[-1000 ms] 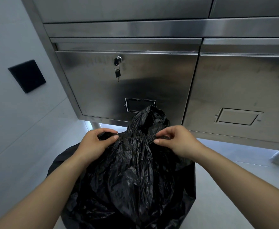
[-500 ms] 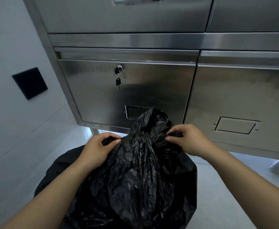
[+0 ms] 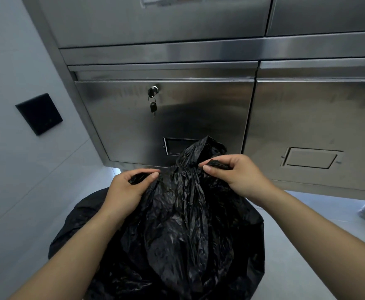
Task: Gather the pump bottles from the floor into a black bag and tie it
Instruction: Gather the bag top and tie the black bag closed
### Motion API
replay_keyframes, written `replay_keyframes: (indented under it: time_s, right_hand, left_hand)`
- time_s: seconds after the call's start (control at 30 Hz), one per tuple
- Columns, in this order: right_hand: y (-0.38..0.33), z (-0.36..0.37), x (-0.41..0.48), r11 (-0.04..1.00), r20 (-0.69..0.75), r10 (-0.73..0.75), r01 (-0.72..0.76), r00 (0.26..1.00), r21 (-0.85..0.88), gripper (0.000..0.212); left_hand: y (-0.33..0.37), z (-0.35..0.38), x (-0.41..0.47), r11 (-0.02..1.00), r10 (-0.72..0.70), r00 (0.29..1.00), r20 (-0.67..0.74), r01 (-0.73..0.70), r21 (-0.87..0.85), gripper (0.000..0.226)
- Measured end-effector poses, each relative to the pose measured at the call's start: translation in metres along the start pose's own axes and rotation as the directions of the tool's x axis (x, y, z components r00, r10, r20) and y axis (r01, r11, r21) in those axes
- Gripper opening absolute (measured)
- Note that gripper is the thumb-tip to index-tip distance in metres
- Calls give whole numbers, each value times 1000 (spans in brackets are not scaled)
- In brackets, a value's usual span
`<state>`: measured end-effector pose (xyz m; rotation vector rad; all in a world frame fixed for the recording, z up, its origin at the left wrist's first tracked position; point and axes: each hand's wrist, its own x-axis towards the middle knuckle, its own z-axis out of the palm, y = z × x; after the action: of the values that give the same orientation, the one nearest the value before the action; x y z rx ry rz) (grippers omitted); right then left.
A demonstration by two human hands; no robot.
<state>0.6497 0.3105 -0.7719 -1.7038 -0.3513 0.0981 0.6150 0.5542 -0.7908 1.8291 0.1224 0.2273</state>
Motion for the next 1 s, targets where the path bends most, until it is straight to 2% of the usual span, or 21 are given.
replay_keyframes:
  time_s: [0.13,0.37,0.53,0.67,0.77,1.0]
  right_hand:
    - [2,5,2,999,-32,-20,21,999,26,5]
    - [2,7,-3,983,120,-100,80,988,168,10]
    - [22,-4,-10,1000,214,11,-6,977,-24,18]
    - [39,-22,-17,988,155,144,-132,977,-84,16]
    - [47,-30,-17,978,122,208,-208,970,-15,15]
    - [23,-13,-1,967,-13,58,-52,998,250,11]
  left_hand:
    - [-5,-3,1,999,-29,1000,-11,29,-24,7]
    - [-12,-8,4,1000,-3,999,-36,2,-10,9]
    - [-26,-19,-3,998,-2,1000,-19,3,67,17]
    - [-41,-31,-12,987,-33,999,-11,34,158,11]
    - [-47,-45,-12,982,-35,997,-75,48,181,15]
    - [-29,-42,-2,979,91,994,-68,-77,187,8]
